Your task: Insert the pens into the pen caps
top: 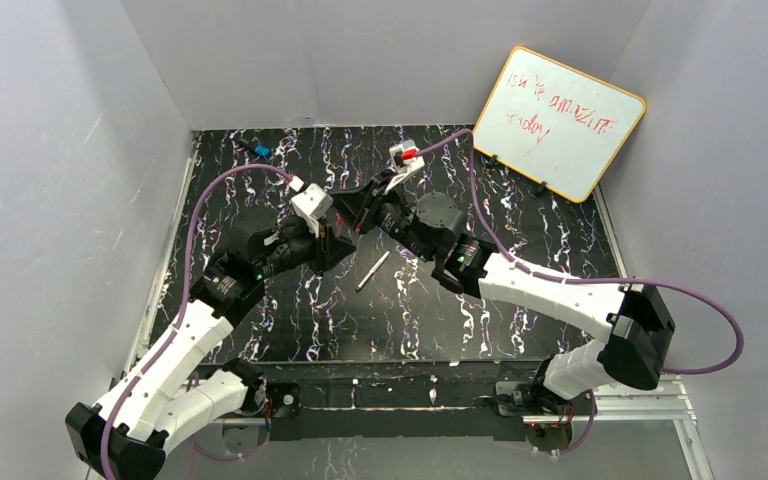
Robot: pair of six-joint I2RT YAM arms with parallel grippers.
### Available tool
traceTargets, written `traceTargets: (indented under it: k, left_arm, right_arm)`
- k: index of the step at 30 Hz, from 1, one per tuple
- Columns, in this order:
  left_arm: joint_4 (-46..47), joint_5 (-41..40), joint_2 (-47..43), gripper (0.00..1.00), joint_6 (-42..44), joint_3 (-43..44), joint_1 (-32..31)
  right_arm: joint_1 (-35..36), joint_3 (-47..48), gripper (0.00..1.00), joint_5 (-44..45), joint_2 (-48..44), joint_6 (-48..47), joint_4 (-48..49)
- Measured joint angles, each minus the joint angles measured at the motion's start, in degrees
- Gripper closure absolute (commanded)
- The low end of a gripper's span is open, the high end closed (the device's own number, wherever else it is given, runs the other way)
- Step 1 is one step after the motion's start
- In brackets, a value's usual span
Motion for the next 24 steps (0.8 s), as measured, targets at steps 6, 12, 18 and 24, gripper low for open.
traceTargets:
  k: [6, 12, 18, 24]
  left_arm:
    - [-2.0, -0.5, 0.0, 1.00, 1.7, 0.4, 0.0]
    - [-4.7, -1.3, 0.0, 1.00, 3.3, 2.1, -0.1]
    - [-6.2, -2.3, 0.0, 1.00, 3.8, 2.4, 0.0]
    - [-6.6, -3.3, -0.4, 1.00, 4.0, 2.4, 0.0]
  right_arm:
    - [0.2, -1.0, 0.99, 0.0, 0.1, 0.0, 1.0]
    - [0.5, -1.2, 0.99, 0.0, 0.3, 0.4, 2.6]
    - [0.7, -1.0, 0.99, 0.1, 0.9, 0.7, 2.8]
    - [1.2, -0.5, 0.99, 1.0, 1.5, 0.8, 2.8]
